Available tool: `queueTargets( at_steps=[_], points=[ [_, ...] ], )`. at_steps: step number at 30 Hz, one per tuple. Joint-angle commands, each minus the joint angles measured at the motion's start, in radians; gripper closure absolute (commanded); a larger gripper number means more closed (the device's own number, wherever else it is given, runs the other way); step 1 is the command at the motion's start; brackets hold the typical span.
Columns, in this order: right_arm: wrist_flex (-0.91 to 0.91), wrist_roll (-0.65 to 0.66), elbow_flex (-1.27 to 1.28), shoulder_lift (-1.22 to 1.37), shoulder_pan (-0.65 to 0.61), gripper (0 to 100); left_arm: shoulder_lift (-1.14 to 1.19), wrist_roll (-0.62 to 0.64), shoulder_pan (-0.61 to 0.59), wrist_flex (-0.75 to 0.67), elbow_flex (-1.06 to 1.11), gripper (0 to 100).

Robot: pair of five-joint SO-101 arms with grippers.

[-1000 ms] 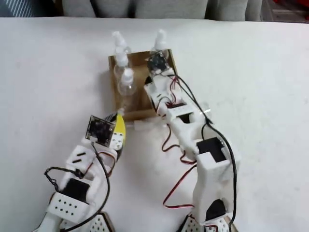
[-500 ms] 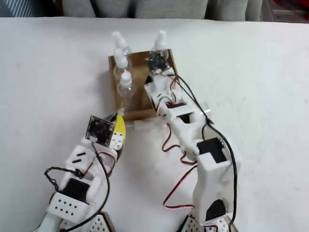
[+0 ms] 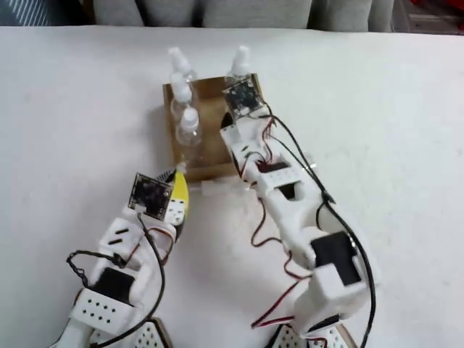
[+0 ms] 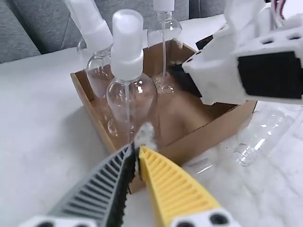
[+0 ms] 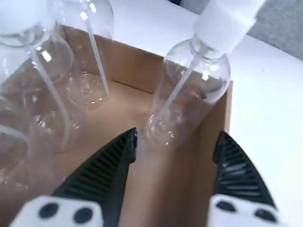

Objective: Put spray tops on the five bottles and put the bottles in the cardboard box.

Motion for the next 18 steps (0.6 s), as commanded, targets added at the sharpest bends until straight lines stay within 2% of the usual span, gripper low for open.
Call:
queueTargets(
  at_steps=[1, 5, 7, 14, 18],
  points=[
    [0.007, 0.000, 0.049, -0.148, 0.001, 78.5, -0.010, -0.009, -0.007, -0.005, -0.005, 98],
    [0.016, 0.000, 0.176, -0.309, 0.002, 78.6, -0.010, -0.009, -0.007, -0.003, -0.005, 98],
    [0.084, 0.000, 0.224, -0.400, 0.002, 78.6, -0.010, -0.009, -0.007, -0.003, -0.005, 98],
    [0.572, -0.002, 0.247, -0.700, 0.030, 78.6, -0.010, -0.009, -0.007, 0.005, -0.005, 98],
    [0.730, -0.051, 0.279, -0.800, 0.073, 78.7, -0.010, -0.009, -0.007, 0.015, -0.005, 98]
  ],
)
